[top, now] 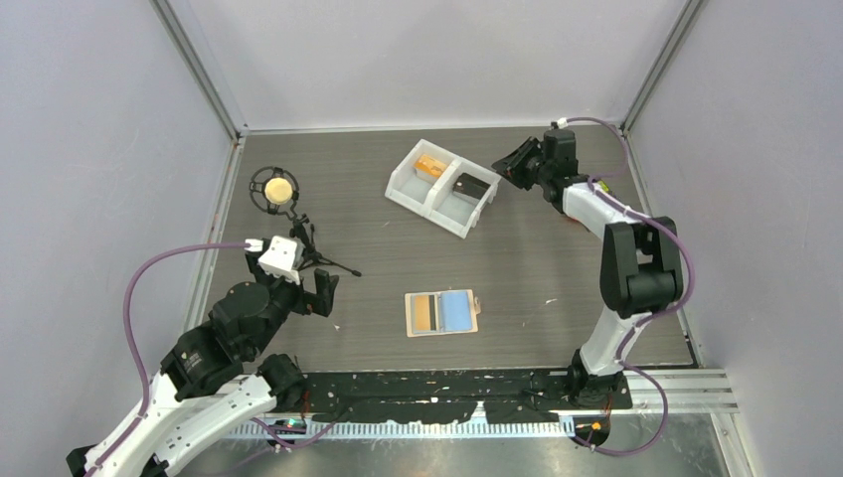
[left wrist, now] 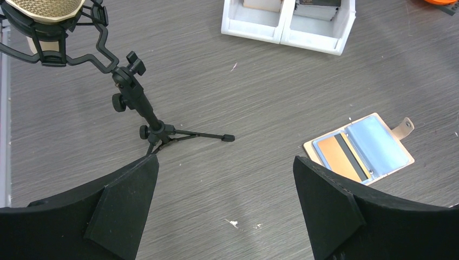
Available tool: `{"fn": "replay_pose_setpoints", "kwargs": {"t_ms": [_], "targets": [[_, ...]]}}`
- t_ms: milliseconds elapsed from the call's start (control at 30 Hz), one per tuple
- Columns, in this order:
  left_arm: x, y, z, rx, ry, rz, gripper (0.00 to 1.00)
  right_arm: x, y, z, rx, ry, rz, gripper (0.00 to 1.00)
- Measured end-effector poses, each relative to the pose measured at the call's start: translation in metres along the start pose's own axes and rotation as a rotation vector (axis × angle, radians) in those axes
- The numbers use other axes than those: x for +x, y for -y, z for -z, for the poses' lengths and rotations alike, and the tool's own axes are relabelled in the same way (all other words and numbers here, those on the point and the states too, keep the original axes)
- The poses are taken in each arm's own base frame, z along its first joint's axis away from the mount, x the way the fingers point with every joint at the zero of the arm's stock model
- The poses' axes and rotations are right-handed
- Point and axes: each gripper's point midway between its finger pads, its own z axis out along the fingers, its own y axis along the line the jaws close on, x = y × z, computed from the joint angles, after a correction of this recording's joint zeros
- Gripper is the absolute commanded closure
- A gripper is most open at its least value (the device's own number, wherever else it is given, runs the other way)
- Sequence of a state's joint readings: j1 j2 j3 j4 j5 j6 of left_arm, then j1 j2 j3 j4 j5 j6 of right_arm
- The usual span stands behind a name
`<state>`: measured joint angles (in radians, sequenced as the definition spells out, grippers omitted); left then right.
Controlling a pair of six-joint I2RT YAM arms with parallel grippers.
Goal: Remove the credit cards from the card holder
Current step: Place the credit card in the storage box.
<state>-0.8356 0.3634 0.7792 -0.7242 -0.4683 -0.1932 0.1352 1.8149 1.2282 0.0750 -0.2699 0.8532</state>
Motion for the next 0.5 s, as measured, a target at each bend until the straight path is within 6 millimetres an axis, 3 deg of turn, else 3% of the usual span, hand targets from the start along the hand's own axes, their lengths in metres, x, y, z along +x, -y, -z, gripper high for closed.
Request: {"fn": "replay_pose_setpoints", "kwargs": {"t_ms": [200,300,400,500], "targets": [[0.003,0.004,-0.001,0.021,-0.009,-0.002,0.0,-0.012,-0.038,0.055,-0.08,0.076,0.095,0.65],[0.006,0.007,-0.002,0.037,-0.018,-0.006,0.0,-0.004,-0.048,0.082,-0.082,0.096,0.17,0.64],[0.009,0.011,-0.003,0.057,-0.029,-0.008,0.03,0.029,-0.052,0.1,-0.074,0.066,0.272,0.62],[0.011,0.018,-0.004,0.087,-0.043,0.0,0.04,0.082,-0.049,0.113,-0.066,-0.018,0.393,0.56]]}}
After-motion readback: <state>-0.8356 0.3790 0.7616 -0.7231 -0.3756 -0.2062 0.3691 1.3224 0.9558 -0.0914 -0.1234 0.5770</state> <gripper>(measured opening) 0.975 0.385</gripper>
